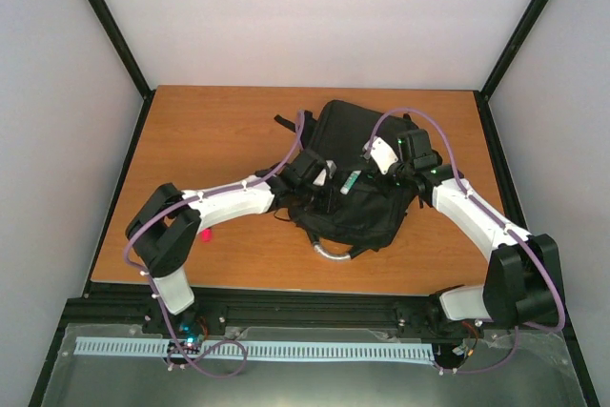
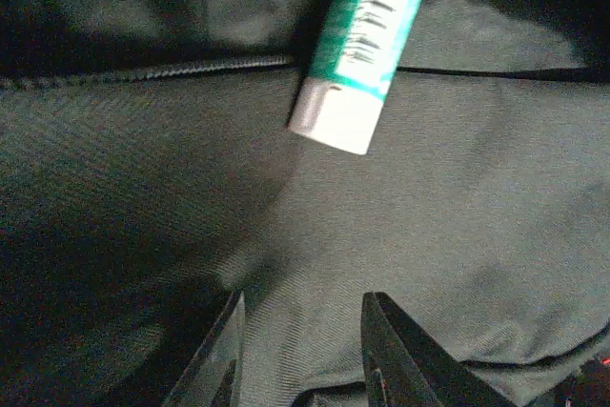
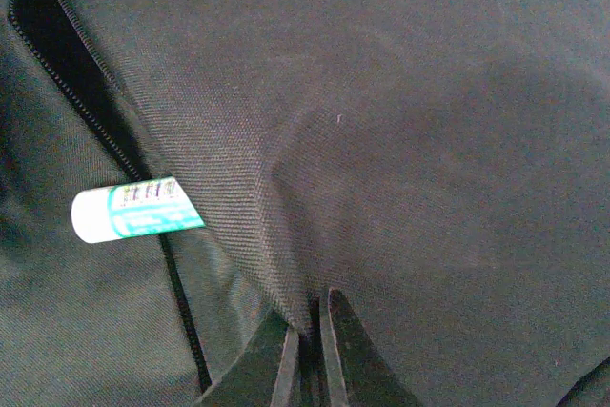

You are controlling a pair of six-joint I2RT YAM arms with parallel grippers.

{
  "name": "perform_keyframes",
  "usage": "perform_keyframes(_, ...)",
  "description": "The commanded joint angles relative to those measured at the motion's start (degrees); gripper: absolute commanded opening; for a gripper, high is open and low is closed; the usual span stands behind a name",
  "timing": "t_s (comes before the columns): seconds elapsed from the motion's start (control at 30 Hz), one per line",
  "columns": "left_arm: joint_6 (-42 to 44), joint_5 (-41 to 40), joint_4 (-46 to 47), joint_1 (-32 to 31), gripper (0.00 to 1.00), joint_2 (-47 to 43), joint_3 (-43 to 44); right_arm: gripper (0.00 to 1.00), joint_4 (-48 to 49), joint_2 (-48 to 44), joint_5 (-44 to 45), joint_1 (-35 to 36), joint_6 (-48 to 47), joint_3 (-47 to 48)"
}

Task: Pack the student bag
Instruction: Place the personal item in the student bag.

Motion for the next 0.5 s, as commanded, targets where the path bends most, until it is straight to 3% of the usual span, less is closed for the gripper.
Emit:
perform_keyframes(0.0, -0.22, 0.38, 4.14, -0.62, 0.32, 1.53, -0.16, 0.03, 1.21, -0.61, -3.53, 0.02, 0.58, -0.28)
perform_keyframes(0.47, 0.70, -13.08, 12.66, -0.59, 0.01, 13.66, 14.62, 0.03, 1.21, -1.03, -3.91, 0.02, 0.44, -0.55)
